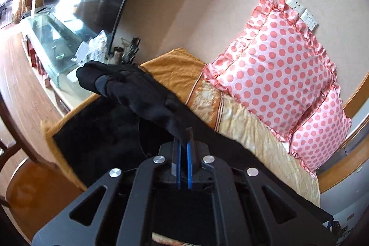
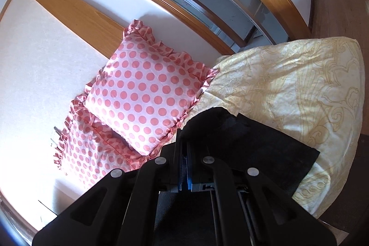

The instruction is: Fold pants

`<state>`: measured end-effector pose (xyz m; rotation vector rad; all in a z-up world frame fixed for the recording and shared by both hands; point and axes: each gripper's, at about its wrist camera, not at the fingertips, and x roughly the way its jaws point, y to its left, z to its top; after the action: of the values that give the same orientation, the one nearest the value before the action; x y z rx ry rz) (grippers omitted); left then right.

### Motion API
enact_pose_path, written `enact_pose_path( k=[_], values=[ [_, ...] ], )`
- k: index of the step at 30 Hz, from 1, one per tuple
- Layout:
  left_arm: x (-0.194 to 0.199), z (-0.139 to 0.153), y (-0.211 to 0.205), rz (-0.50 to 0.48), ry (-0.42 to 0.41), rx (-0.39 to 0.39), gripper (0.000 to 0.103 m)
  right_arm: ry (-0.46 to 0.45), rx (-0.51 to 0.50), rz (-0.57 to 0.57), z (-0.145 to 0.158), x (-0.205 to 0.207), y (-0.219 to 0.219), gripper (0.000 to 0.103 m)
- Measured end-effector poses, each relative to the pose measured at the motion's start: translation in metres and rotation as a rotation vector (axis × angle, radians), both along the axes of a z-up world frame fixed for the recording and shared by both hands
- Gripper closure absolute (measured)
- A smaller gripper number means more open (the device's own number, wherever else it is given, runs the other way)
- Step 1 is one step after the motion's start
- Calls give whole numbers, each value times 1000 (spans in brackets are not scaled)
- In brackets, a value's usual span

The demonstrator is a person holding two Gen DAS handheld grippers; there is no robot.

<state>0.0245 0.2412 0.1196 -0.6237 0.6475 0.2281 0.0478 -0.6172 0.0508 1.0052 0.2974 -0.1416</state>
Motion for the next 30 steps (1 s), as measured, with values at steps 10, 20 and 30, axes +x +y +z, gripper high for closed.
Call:
enact_pose_path(
  k=[10, 20, 30],
  values=[
    [-42, -89, 21, 101, 53, -150, 87, 79, 51, -9, -29, -14, -4, 100],
    [-41, -79, 30, 166, 12, -169, 94, 63, 79, -9, -27, -15, -11, 100],
    [-48, -83, 23, 144, 43, -99, 96, 110, 89, -35, -41, -24, -18, 100]
  ],
)
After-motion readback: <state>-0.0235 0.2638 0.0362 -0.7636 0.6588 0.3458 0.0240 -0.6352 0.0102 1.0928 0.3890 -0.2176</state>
